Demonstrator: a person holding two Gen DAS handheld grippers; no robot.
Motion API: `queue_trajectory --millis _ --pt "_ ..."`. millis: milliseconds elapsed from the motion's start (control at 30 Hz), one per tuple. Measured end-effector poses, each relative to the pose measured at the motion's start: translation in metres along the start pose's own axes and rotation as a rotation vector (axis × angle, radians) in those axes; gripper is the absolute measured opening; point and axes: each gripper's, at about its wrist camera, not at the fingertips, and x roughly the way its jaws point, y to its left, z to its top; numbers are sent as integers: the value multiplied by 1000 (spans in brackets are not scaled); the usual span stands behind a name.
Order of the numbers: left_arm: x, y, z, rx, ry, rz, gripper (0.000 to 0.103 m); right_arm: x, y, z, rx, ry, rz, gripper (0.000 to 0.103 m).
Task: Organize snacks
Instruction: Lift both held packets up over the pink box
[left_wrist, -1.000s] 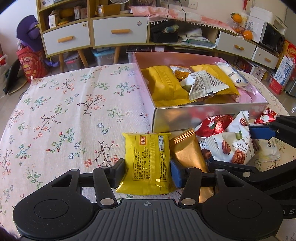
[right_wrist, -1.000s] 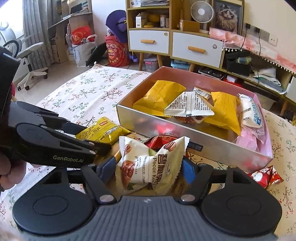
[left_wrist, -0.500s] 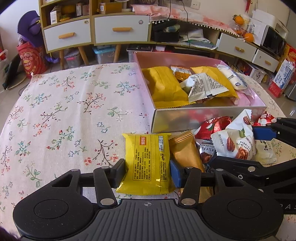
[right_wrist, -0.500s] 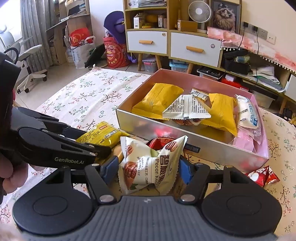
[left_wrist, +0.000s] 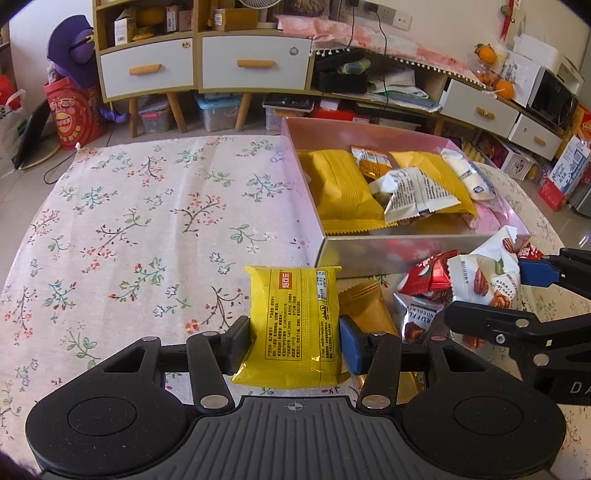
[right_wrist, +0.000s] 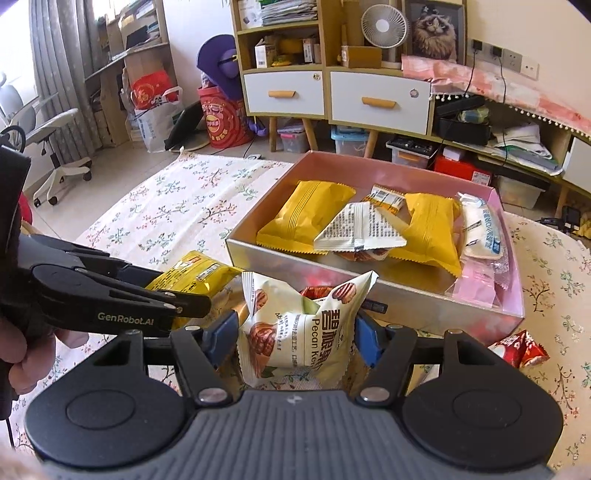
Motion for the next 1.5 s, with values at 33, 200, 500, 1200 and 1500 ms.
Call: queue_trajectory --millis 33,200,500,1200,1500 --pt "-1 0 1 -2 -2 0 48 -1 -1 1 5 -3 1 62" --pt "-6 3 4 -16 -12 -1 48 -5 -6 4 30 -16 4 62" --pt "-16 9 11 -36 -39 -3 48 -18 -22 14 95 -58 -1 62" --pt "-29 -20 54 -29 -146 -1 48 -20 -93 25 385 -175 -119 63" --pt "7 -46 86 6 -151 -12 48 -8 -90 27 375 -169 -126 63"
